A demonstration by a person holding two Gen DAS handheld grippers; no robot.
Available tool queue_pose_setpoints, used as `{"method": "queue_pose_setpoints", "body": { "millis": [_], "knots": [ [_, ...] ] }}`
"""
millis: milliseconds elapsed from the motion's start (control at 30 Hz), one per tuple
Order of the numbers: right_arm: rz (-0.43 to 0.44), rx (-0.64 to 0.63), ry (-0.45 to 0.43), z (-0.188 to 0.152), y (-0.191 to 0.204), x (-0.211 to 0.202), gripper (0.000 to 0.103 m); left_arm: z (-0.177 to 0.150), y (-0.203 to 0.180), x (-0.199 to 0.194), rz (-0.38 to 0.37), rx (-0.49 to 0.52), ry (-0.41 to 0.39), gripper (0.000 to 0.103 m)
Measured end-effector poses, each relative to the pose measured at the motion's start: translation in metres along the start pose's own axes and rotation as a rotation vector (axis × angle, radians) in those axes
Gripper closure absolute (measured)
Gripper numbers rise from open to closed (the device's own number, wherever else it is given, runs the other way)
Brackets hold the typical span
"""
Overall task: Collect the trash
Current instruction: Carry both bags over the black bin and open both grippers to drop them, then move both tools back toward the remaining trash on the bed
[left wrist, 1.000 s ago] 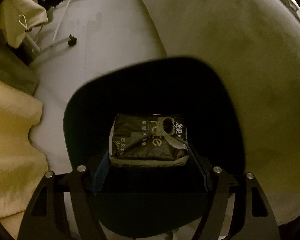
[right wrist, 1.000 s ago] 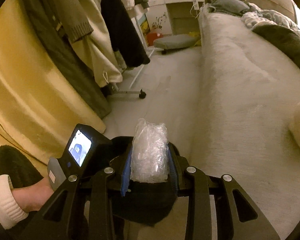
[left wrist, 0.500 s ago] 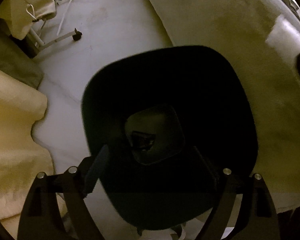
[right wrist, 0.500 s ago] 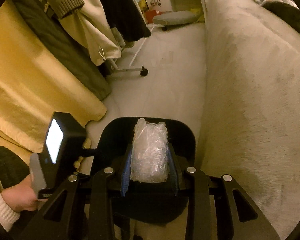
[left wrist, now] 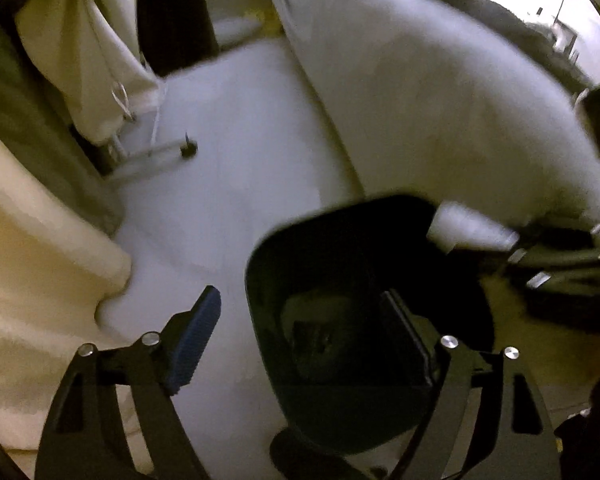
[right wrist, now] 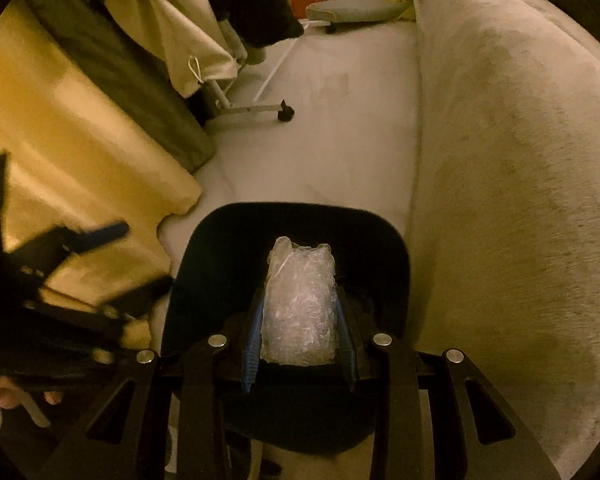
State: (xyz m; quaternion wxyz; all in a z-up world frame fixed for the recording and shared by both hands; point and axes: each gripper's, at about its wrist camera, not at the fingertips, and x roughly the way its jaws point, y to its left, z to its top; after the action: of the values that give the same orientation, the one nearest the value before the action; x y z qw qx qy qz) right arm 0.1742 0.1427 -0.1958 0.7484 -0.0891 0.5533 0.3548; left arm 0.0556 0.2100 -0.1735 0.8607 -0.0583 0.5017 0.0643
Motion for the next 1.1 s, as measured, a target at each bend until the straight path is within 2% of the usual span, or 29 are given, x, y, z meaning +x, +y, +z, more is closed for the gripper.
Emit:
{"method": "queue_pose_setpoints", "body": {
  "millis": [300,567,733,967,1033,1100],
  "knots": [
    [0.010,0.000,0.052,-0.006,-0.002,0.021,0.070,0.022,-0.016,-0.046,0.052,0.076,-0.127,0.029],
    [0.000,-0.011,0.109,-0.015,-0.002,0.040,0.069,0.045,-0.004,-0.084,0.042,0.033,-0.237,0.038],
    [-0.013,-0.036,0.136,-0.018,0.002,0.048,0.069,0.055,-0.006,-0.110,0.014,0.032,-0.293,0.050],
    [-0.032,-0.058,0.146,-0.025,0.003,0.047,0.068,0.066,-0.025,-0.140,0.022,0.061,-0.348,0.050],
    [-0.041,-0.064,0.150,-0.027,0.006,0.047,0.061,0.070,-0.030,-0.147,0.008,0.061,-0.361,0.050],
    [-0.049,-0.074,0.150,-0.028,0.008,0.047,0.039,0.073,-0.033,-0.153,-0.010,0.059,-0.368,0.049]
  ]
}}
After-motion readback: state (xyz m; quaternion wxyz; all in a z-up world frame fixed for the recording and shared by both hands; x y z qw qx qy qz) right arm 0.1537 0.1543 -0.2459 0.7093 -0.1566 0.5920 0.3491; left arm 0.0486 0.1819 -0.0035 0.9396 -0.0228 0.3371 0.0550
